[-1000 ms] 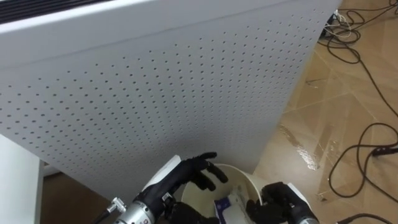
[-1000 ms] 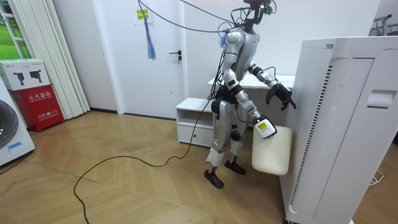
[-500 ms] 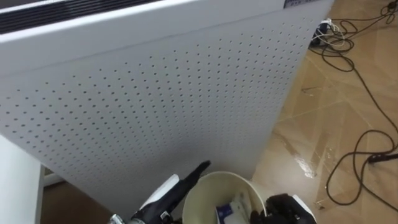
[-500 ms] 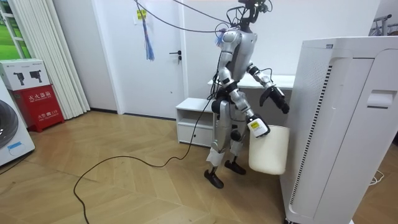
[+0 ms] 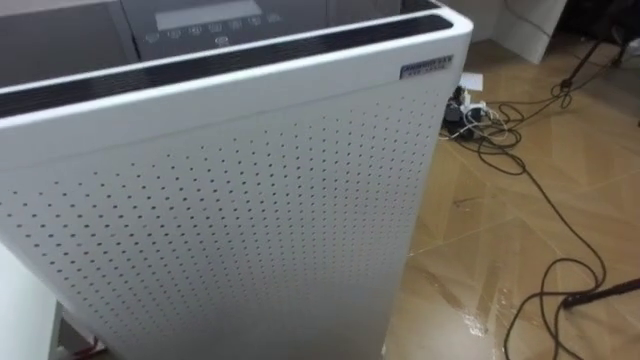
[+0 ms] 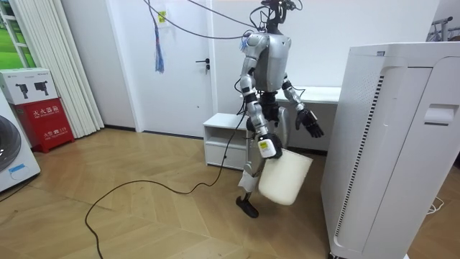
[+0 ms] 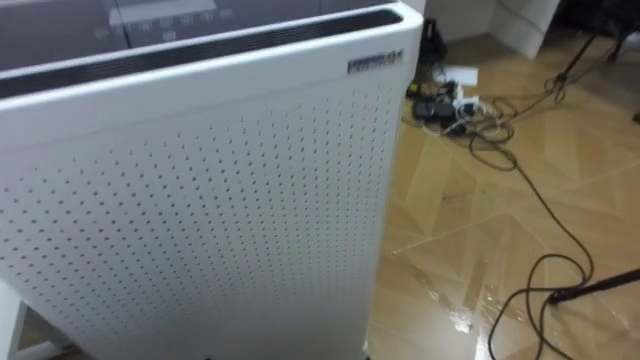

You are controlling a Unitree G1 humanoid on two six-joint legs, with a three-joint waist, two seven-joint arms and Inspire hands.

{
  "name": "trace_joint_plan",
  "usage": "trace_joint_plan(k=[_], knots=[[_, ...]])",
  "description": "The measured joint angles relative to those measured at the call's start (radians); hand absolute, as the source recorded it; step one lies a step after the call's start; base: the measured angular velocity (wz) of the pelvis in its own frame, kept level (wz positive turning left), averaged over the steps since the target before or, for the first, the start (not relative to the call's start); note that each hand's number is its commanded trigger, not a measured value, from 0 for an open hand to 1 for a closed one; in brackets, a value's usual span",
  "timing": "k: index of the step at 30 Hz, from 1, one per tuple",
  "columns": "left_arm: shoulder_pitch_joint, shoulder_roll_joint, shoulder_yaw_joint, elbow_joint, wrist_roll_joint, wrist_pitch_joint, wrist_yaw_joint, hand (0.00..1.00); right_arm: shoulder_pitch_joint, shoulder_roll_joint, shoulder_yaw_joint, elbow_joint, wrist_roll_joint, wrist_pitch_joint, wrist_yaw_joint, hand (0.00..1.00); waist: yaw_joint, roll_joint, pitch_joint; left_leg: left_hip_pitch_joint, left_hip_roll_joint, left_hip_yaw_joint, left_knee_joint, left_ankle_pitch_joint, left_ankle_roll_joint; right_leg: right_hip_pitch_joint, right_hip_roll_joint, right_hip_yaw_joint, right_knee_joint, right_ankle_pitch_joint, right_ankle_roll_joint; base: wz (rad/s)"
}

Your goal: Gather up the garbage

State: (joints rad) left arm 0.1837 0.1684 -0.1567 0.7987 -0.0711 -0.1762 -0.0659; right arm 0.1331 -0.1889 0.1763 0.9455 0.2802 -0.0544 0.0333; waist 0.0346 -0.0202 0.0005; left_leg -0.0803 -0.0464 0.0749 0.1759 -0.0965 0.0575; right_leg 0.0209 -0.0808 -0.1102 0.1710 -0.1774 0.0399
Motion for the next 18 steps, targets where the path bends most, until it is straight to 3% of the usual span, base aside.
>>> trace_joint_plan(k=[2, 6, 12, 15, 18], knots=[[0.019, -0.001, 0.004, 0.057, -0.057, -0.011, 0.035, 0.0, 0.002, 0.01, -0.008, 0.047, 0.015, -0.016, -0.012, 1.0, -0.003, -0.004, 0.002, 0.007, 0.0, 0.008, -0.009, -0.001, -0.001, 0.0, 0.001, 0.012, -0.002, 0.0, 0.0, -0.15], [0.032, -0.017, 0.085, 0.171, -0.076, -0.028, 0.104, 0.0, 0.008, 0.035, -0.093, 0.186, 0.072, -0.054, -0.022, 1.0, -0.005, -0.02, 0.0054, 0.03, -0.001, 0.008, -0.017, -0.008, -0.005, 0.024, 0.002, 0.015, -0.015, 0.0, -0.001, 0.0], [0.054, -0.045, 0.199, 0.235, -0.078, -0.029, 0.137, 0.0, 0.011, 0.044, -0.169, 0.264, 0.085, -0.072, -0.024, 1.0, -0.006, -0.025, 0.0036, 0.049, -0.001, 0.007, -0.01, -0.024, -0.006, 0.052, 0.003, 0.016, -0.021, -0.001, -0.002, -0.02], [0.048, -0.052, 0.218, 0.291, -0.084, -0.027, 0.14, 0.0, 0.017, 0.043, -0.199, 0.292, 0.088, -0.077, -0.018, 1.0, -0.01, -0.024, 0.0025, 0.067, -0.001, 0.007, -0.007, -0.035, -0.008, 0.075, 0.003, 0.012, -0.028, -0.003, -0.003, 0.0], [0.047, -0.053, 0.237, 0.346, -0.136, -0.009, 0.131, 0.0, 0.019, 0.043, -0.229, 0.303, 0.093, -0.059, -0.006, 1.0, -0.013, -0.024, 0.0001, 0.078, 0.001, 0.011, -0.008, -0.042, -0.01, 0.086, 0.004, 0.016, -0.033, -0.005, -0.004, -0.05]])
